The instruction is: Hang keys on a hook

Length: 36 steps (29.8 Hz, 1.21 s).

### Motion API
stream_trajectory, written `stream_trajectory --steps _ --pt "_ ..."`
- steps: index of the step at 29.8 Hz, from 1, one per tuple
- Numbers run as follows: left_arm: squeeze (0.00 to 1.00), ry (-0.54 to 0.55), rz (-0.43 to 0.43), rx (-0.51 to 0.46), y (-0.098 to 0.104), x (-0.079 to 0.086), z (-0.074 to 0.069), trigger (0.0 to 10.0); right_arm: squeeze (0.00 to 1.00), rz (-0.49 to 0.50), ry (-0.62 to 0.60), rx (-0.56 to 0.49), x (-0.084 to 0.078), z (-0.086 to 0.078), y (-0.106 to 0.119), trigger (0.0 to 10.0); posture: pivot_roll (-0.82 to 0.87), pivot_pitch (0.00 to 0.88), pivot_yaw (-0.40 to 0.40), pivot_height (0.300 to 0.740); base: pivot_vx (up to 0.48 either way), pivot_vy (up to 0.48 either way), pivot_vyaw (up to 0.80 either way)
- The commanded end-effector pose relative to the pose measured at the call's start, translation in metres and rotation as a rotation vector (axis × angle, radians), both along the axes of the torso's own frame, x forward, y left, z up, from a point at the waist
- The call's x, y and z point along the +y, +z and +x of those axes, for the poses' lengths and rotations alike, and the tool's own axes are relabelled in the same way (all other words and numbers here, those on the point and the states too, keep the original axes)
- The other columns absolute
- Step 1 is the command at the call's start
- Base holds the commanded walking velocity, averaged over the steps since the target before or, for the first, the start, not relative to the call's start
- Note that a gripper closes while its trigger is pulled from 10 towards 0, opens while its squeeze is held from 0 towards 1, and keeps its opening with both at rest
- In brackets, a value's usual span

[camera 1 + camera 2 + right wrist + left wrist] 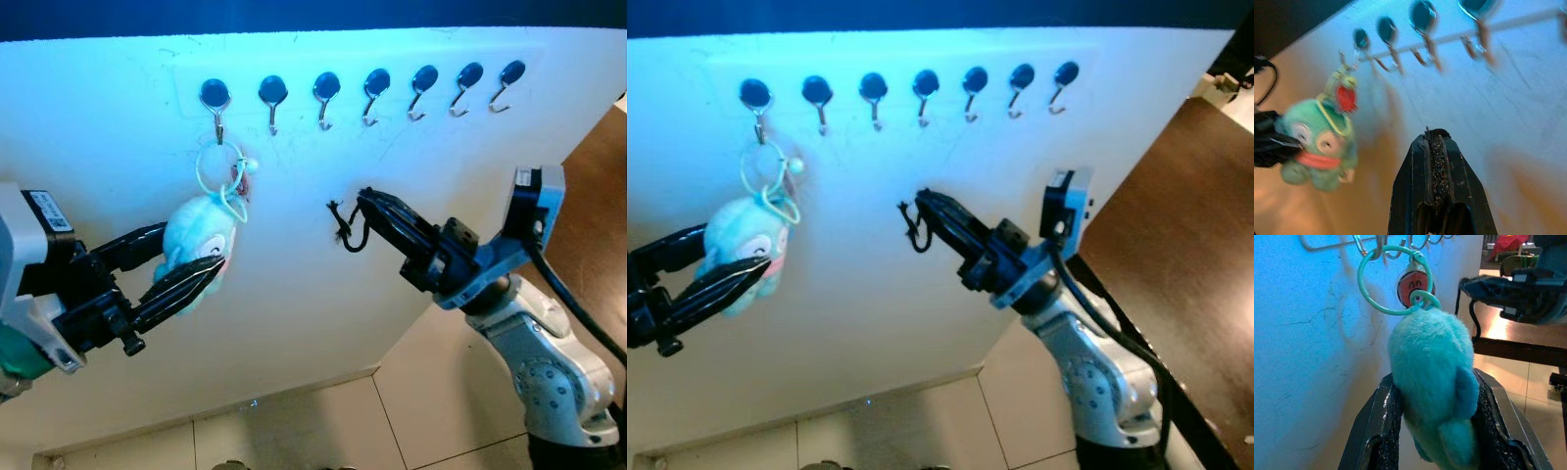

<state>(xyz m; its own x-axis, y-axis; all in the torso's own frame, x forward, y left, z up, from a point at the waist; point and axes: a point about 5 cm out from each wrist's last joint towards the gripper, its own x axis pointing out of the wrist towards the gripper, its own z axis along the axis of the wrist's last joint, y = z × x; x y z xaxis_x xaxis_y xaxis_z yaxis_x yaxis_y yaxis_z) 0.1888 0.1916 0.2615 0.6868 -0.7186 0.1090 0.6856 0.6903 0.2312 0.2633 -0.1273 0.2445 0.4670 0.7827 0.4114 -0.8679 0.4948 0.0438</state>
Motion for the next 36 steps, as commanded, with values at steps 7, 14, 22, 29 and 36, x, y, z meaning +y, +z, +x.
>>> stream_trajectory --steps 7,14,22,29,36 --pt "0.0 -0.014 -0.012 -0.017 -0.001 -0.008 -0.002 10.0 0.0 -0.015 0.054 -0.08 0.016 0.004 0.015 10.0 0.12 0.038 0.017 0.74 0.0 0.0 0.0" --pt "0.0 -0.013 -0.027 -0.034 0.002 -0.01 0.0 10.0 0.0 -0.007 0.068 -0.161 0.031 0.01 0.033 10.0 0.12 0.038 0.015 0.74 0.0 0.0 0.0" --pt "0.0 -0.009 -0.031 -0.039 0.001 -0.012 0.0 10.0 0.0 -0.001 0.118 -0.221 0.05 0.013 0.042 10.0 0.13 0.035 0.013 0.74 0.0 0.0 0.0" --pt "0.0 -0.01 -0.036 -0.037 0.0 -0.014 0.0 10.0 0.0 -0.006 0.153 -0.238 0.058 0.015 0.043 10.0 0.13 0.037 0.013 0.74 0.0 0.0 0.0" --pt "0.0 -0.012 -0.04 -0.036 0.0 -0.015 0.0 10.0 0.0 0.0 0.167 -0.262 0.067 0.018 0.047 10.0 0.13 0.044 0.011 0.74 0.0 0.0 0.0"
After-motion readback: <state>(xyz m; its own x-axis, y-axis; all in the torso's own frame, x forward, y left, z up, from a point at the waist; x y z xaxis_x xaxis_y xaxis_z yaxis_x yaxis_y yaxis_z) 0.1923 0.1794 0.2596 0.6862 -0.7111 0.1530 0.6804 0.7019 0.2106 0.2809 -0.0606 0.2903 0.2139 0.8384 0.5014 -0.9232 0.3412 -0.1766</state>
